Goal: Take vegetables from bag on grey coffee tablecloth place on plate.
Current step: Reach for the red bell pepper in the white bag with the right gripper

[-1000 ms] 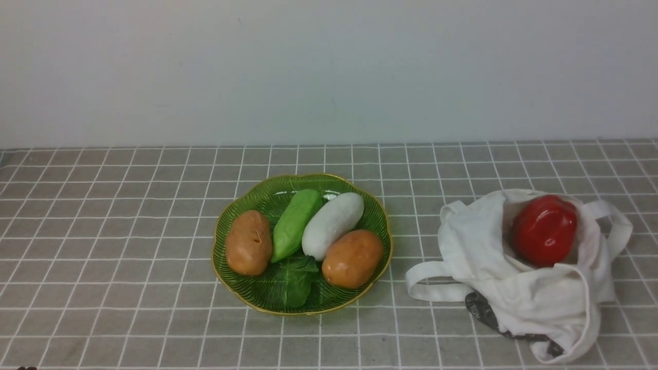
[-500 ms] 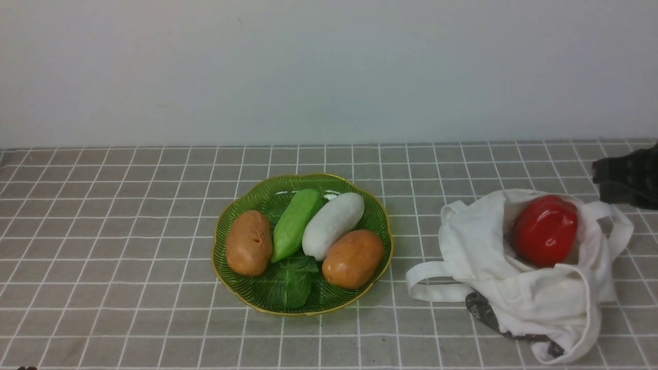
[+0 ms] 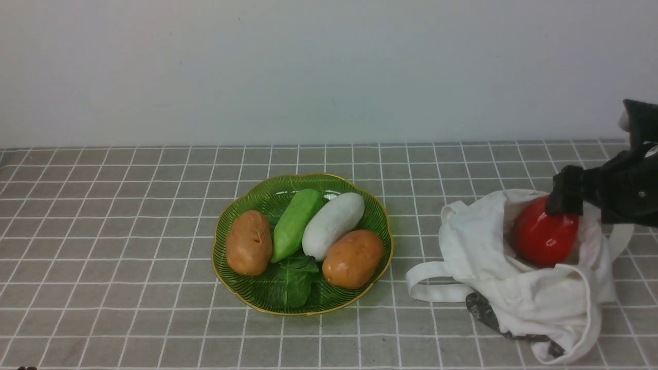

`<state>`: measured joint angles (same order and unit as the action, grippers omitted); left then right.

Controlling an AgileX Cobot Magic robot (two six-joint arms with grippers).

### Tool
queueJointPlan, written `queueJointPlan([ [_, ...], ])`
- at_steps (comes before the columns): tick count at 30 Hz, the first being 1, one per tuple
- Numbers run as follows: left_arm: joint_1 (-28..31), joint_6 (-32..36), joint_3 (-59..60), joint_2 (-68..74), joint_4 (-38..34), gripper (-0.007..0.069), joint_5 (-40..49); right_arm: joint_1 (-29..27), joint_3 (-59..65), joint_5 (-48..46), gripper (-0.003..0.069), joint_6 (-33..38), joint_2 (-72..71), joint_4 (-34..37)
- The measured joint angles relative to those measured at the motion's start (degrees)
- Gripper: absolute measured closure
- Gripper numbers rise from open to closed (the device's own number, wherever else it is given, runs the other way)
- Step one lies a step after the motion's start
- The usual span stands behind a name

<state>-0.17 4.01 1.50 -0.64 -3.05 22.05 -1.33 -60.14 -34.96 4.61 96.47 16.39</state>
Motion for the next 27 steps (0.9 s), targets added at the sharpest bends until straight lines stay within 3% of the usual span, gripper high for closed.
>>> queueJointPlan([
  [5, 0.0, 0.0, 0.0, 0.0, 0.0, 0.0629, 0.0, 0.0, 0.0, 1.2, -0.0031, 0.0, 2.1, 1.2],
  [17, 0.0, 0.0, 0.0, 0.0, 0.0, 0.0629, 0.0, 4.3, -0.1, 3.0, -0.0032, 2.3, 2.1, 1.7],
  [27, 0.0, 0.0, 0.0, 0.0, 0.0, 0.0629, 0.0, 4.4, -0.1, 7.8, -0.0032, 1.3, 3.2, -0.1],
])
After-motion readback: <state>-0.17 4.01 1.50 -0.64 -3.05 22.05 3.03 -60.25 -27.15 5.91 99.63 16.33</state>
